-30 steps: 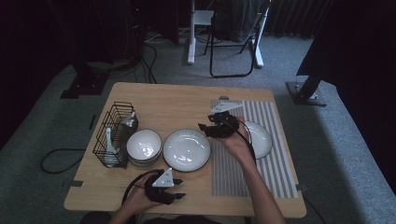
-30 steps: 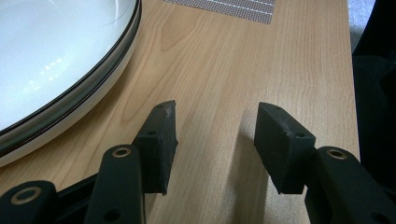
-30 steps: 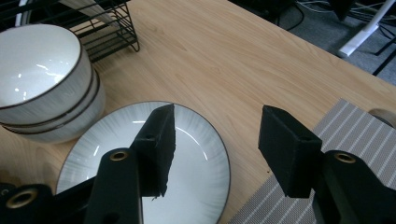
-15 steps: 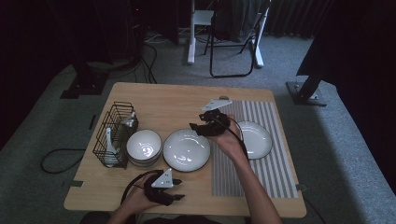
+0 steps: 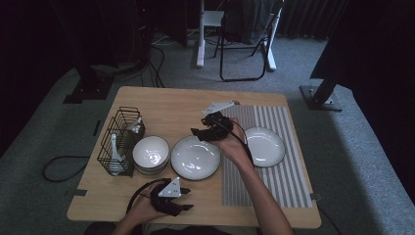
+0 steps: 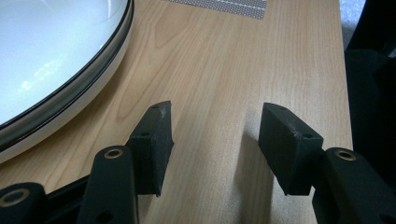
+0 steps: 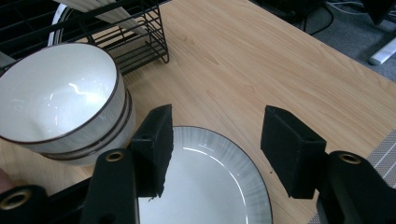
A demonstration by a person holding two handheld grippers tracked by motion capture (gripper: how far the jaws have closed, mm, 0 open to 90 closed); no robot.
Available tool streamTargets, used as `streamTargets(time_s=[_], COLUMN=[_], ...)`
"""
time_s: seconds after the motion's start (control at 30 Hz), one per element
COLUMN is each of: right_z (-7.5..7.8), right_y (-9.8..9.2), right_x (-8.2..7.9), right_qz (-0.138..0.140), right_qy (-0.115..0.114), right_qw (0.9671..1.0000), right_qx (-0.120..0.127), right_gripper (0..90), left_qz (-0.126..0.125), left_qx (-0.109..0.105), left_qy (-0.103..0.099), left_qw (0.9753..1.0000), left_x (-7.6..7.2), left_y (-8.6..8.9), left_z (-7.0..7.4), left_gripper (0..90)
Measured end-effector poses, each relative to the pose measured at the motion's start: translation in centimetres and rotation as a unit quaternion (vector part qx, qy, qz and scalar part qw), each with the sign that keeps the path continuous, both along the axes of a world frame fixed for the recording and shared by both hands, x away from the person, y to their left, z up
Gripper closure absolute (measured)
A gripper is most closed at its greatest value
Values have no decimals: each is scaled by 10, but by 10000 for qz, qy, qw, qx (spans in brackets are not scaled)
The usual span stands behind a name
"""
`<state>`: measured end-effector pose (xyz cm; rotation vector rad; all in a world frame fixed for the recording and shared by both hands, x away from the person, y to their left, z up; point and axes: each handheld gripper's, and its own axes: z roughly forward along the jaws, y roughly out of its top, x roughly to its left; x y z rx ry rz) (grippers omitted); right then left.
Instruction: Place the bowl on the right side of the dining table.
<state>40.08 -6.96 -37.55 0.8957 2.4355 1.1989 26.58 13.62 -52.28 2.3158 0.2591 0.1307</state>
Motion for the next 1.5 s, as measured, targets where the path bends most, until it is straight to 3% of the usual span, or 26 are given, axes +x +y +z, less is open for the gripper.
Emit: streamTargets(time_s=[1.0,1.5], right_z=[-7,-21], right_y=[54,88], right_x=[2,-1], right_qz=[413,541], right_qy=[154,276], right_qw=[9990,9981], right_qx=[-91,-108], right_gripper=[448,526], left_qz=[-35,-42], left_qx=[-6,-5], left_qy=[11,5], left_qw=[10000,10000], left_x=[1,0], left_y=[0,0], left_z=[0,0], left_gripper=[442,440])
